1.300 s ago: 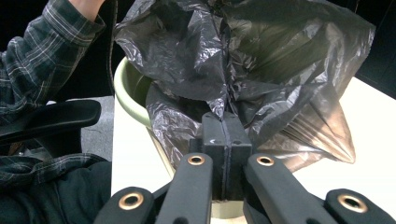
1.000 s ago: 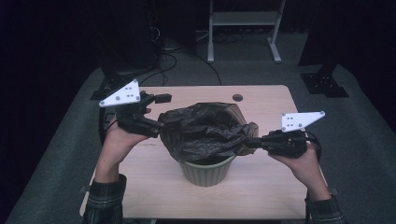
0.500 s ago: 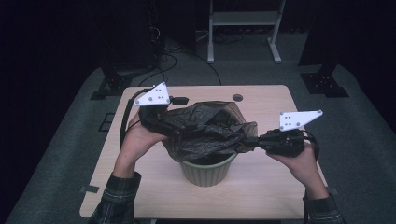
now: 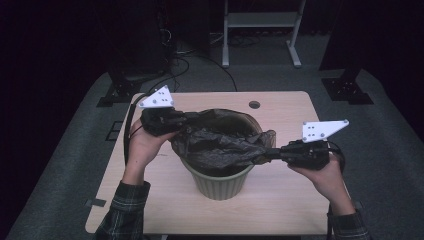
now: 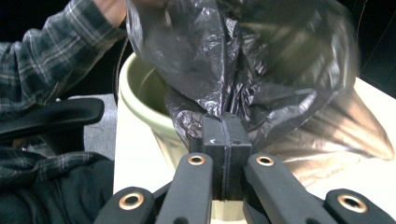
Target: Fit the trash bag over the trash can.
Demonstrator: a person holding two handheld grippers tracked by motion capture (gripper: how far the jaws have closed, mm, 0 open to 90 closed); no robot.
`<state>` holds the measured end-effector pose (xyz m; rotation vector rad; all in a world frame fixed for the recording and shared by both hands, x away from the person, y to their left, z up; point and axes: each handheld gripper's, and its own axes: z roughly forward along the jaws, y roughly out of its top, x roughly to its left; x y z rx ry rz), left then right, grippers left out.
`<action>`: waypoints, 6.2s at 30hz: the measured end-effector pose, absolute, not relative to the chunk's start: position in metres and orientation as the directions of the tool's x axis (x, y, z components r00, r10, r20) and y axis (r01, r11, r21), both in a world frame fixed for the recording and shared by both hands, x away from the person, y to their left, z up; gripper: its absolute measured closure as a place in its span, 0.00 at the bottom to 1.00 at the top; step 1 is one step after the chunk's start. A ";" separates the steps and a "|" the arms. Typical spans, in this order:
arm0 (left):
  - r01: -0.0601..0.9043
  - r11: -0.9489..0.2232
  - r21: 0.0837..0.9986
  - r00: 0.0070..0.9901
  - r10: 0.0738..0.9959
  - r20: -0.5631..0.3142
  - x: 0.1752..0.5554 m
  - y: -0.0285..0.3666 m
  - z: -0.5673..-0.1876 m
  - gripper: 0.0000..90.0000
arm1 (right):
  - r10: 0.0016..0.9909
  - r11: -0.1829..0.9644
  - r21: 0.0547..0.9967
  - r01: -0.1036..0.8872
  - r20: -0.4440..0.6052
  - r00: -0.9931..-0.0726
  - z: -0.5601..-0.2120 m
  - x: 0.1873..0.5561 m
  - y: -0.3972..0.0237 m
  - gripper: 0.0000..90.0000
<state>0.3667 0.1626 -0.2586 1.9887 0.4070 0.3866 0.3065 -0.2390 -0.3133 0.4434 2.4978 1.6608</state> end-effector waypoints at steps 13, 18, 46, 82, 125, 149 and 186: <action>0.232 -0.364 0.902 0.839 0.544 0.003 0.373 0.204 -0.292 0.98 | 0.266 0.418 0.879 0.231 0.124 -0.956 -0.354 0.278 -0.243 1.00; 0.280 -0.357 0.891 0.820 0.571 -0.029 0.378 0.215 -0.309 0.98 | 0.258 0.442 0.850 0.285 0.184 -0.949 -0.384 0.277 -0.234 1.00; 0.291 -0.356 0.888 0.817 0.576 -0.037 0.383 0.219 -0.316 0.98 | 0.395 0.300 0.946 0.125 -0.004 -0.918 -0.272 0.272 -0.294 0.82; 0.319 -0.401 0.859 0.803 0.596 -0.020 0.388 0.215 -0.333 0.99 | 0.570 0.376 0.872 0.314 0.049 -0.820 -0.325 0.429 -0.197 1.00; 0.359 -0.471 0.806 0.804 0.594 -0.011 0.388 0.205 -0.353 0.99 | 0.439 0.220 0.948 0.232 0.116 -0.891 -0.268 0.353 -0.251 0.62; 0.354 -0.474 0.806 0.810 0.587 -0.011 0.386 0.203 -0.350 0.99 | 0.286 0.319 0.923 0.216 0.124 -0.950 -0.313 0.313 -0.244 1.00; 0.367 -0.492 0.790 0.799 0.602 0.004 0.386 0.205 -0.351 0.99 | 0.139 0.592 0.751 0.293 0.262 -0.955 -0.435 0.275 -0.159 1.00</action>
